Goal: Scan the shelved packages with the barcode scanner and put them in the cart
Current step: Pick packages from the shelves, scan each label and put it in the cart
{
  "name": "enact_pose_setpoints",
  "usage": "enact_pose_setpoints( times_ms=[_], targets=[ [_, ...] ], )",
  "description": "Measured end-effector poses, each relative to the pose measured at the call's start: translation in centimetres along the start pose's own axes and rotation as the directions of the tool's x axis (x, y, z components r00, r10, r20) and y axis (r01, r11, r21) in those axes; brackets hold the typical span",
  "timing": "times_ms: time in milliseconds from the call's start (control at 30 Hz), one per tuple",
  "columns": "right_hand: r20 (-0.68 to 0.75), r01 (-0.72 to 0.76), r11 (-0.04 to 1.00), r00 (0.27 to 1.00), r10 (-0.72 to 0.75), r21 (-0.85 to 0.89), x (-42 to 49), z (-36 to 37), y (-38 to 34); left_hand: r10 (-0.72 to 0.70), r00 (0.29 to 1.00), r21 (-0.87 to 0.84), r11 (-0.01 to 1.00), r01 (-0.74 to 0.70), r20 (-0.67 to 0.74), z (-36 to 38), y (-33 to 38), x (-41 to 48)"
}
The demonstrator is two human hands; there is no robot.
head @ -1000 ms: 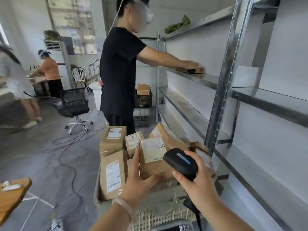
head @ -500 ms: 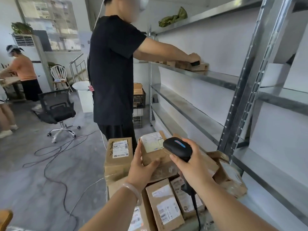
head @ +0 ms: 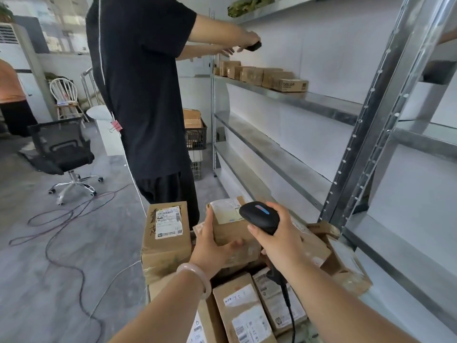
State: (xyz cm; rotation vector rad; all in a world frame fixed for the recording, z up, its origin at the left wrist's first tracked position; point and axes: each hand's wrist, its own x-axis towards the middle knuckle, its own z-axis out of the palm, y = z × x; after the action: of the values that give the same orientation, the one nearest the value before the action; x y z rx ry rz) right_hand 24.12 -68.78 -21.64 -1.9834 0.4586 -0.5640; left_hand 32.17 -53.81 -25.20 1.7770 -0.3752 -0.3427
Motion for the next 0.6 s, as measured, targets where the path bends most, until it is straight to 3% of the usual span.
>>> enact_pose_setpoints(
  times_ms=[167, 600],
  targets=[
    [0.014, -0.007, 1.0, 1.0, 0.007, -0.007, 0.5, 0.2, 0.6, 0.006, 1.0, 0.132, 0.991, -0.002, -0.029, -0.3, -0.5, 0.4],
    [0.032, -0.013, 1.0, 0.999, 0.013, 0.02, 0.8, -0.3, 0.7, 0.045, 0.998, 0.224, 0.974, -0.033, -0.048, -1.0, -1.0, 0.6]
  ],
)
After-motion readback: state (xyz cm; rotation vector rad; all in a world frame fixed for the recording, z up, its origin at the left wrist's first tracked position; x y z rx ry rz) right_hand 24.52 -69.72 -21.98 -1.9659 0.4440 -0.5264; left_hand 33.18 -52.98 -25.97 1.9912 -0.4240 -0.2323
